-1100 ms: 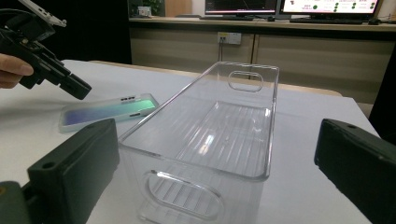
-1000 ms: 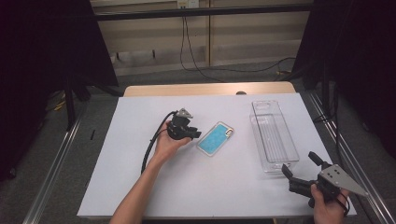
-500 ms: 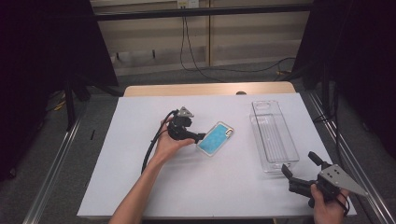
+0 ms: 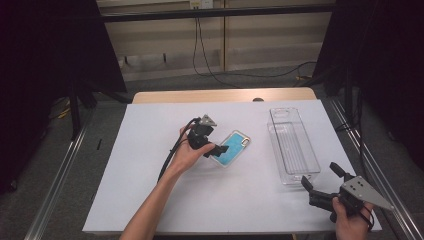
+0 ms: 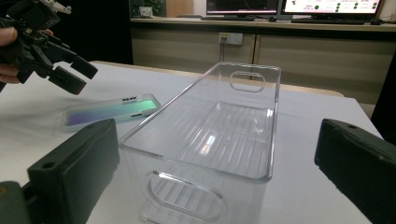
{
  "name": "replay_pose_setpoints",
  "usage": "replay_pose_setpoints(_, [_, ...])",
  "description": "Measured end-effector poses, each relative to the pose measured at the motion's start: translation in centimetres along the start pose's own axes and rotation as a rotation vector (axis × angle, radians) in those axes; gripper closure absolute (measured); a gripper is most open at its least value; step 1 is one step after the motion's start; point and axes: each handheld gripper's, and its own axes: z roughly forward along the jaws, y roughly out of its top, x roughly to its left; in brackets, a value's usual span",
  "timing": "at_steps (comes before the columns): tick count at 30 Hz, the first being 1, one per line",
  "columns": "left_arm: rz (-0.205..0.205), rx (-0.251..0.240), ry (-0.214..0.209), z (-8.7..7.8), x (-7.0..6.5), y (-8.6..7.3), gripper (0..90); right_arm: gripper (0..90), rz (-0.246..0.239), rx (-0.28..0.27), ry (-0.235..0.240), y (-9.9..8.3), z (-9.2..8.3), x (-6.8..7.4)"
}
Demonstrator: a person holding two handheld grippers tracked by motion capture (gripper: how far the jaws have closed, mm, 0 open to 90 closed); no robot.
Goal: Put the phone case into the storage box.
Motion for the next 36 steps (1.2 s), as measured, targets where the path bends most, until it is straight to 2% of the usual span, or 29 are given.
replay_pose_setpoints(3, [0.01,0.01,0.001,0.2,-0.3,0.6,4.2,0.0,0.0,0.001,0.0,0.0,0.0,0.0])
replay_pose_setpoints(8, [0.0,0.026,0.0,1.0,-0.6,1.1,4.3,0.0,0.001,0.001,0.001,0.0,0.0,0.0])
replay_pose_setpoints(11, [0.001,0.055,-0.001,1.5,-0.7,1.1,4.5,0.0,0.002,0.001,-0.001,0.0,0.0,0.0])
replay_pose_setpoints(14, [-0.011,0.07,-0.023,2.0,-0.8,1.3,5.3,0.0,-0.003,0.003,0.002,0.0,0.1,0.0])
replay_pose_setpoints(16, [-0.001,0.08,-0.009,2.2,-1.0,1.6,5.3,0.0,-0.003,0.003,0.002,0.0,0.1,0.0])
replay_pose_setpoints(22, [0.023,0.116,-0.004,2.6,-1.3,2.2,6.3,0.0,0.002,0.001,0.002,0.0,0.0,0.0])
replay_pose_setpoints(24, [0.025,0.134,-0.016,2.8,-1.2,2.3,7.4,0.0,0.001,0.0,0.004,0.0,0.0,0.0])
replay_pose_setpoints(30, [-0.002,0.158,-0.033,3.7,-0.7,2.2,7.2,0.0,0.001,0.0,0.002,0.0,0.0,0.0])
replay_pose_setpoints(31, [-0.012,0.169,-0.037,3.9,-0.7,2.2,7.1,0.0,0.001,0.0,0.002,0.0,0.0,0.0])
replay_pose_setpoints(32, [-0.021,0.208,-0.049,4.2,-0.5,2.1,6.4,0.0,0.001,0.0,0.002,0.0,0.0,0.0])
replay_pose_setpoints(36, [-0.019,0.214,-0.048,4.6,-0.4,1.9,5.1,0.0,0.0,0.001,0.001,0.0,0.0,0.0])
